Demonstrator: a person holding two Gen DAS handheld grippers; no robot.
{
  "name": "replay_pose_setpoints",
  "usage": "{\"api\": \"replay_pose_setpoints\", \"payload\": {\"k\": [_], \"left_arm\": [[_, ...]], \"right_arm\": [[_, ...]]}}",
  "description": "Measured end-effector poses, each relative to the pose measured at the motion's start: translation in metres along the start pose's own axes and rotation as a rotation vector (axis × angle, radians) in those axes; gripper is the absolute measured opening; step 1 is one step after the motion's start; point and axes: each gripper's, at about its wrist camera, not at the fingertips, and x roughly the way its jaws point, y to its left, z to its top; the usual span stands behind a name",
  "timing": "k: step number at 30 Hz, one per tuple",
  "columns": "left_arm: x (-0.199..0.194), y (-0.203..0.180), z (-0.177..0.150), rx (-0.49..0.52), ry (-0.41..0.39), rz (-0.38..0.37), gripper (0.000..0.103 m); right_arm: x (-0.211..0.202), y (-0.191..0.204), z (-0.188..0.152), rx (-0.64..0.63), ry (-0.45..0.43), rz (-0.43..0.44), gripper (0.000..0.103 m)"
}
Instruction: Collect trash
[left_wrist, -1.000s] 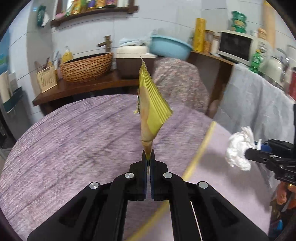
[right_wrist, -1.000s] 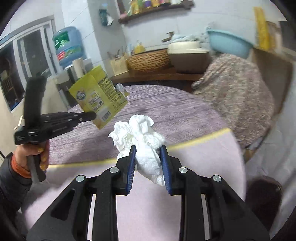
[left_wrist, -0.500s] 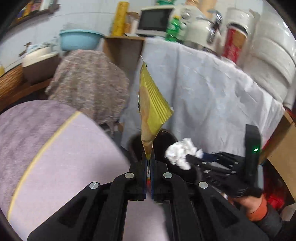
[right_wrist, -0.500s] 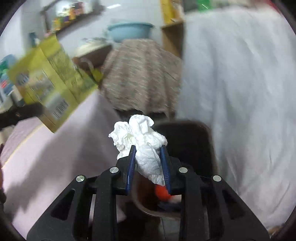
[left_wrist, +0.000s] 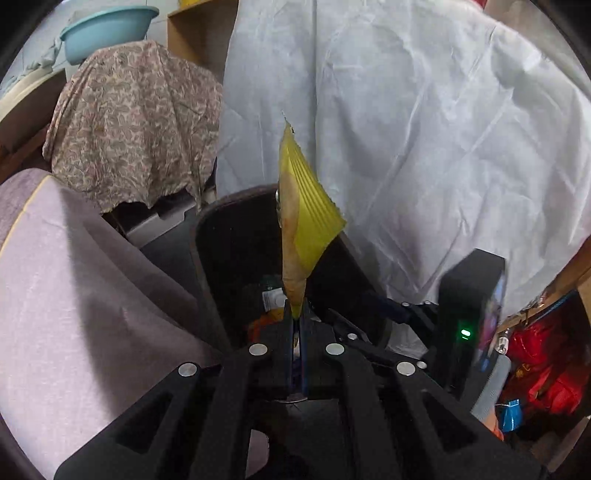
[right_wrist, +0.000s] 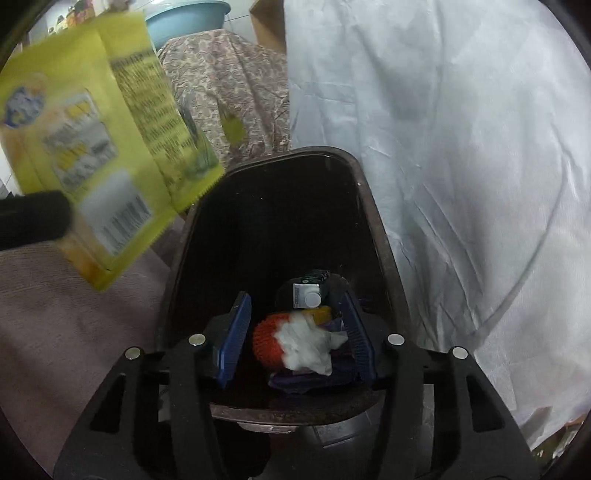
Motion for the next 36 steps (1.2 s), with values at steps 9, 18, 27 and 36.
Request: {"api": "replay_pose_setpoints", "payload": {"k": [9,18,27,36], "left_arm": [[0.045,0.001,0.000,-0.012,0.090,0.035,0.004],[0.049,0.007,-0.001,-0.011,0.079,0.058,0.061],[0.027,0.003,0.004,0.000,-0.006,0.038,0.070],[-0.087,-0.002,-0.024,0.023,-0.268,0.051,0.090]], "right_arm": [[-0.055,-0.015,-0.013,0.013,-0.111,-0.102,0.071],[-0.067,-0.029,-0.015,0.041,-0.130,-0.128,0.071],[-0.066,-0.034,-0.022,0.065,-0.111,-0.185,0.075],[-0.104,-0.002,-0.002,0.014,-0.233,-0.239,0.087]]}}
